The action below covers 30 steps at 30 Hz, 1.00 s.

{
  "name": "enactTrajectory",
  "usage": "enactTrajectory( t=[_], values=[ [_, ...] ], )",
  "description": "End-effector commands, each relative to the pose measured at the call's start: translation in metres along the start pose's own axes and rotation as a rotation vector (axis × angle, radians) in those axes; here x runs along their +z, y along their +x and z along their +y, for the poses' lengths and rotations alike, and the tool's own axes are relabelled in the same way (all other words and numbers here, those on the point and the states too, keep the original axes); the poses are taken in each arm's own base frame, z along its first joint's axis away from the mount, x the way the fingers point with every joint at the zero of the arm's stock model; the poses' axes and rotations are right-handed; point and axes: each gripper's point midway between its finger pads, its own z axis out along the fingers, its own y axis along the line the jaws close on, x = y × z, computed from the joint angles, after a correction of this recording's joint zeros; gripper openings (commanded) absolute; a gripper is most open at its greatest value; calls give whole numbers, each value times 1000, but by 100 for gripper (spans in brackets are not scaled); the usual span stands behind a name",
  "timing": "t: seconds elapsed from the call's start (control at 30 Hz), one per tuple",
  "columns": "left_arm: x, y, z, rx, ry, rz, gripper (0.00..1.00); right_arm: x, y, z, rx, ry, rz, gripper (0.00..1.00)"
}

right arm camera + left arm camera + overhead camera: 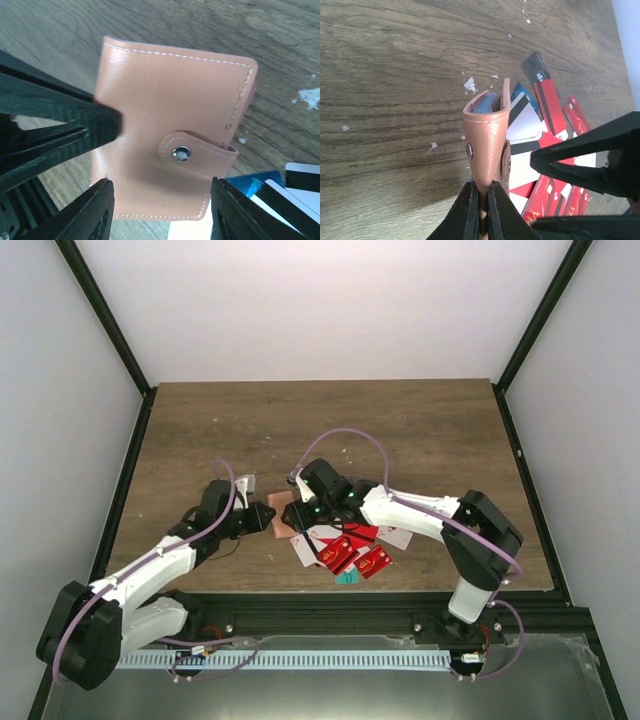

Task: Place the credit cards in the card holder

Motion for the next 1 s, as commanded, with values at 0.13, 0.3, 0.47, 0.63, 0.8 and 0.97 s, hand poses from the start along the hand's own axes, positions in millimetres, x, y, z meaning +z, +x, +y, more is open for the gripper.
enactTrajectory(
  t=[0.13,0.3,0.47,0.63,0.8,0.97],
  values=[
    [-4,-7,-27,46,23,-20,4,4,-5,-10,37,89,-16,55],
    [-6,-7,-38,66,35,-19,4,7,-4,-19,38,130,-17,54],
    [-10,-8,-43,74,40,-28,4,9,2,-30,45,182,-3,54],
    [-13,-11,-49,81,50,-31,4,13,6,-32,44,184,11,53],
    [-12,-14,-57,88,65,-24,4,11,2,-27,41,165,1,53],
    [-15,-19,-68,103,76,-26,4,7,-7,-21,28,154,-13,53]
  ],
)
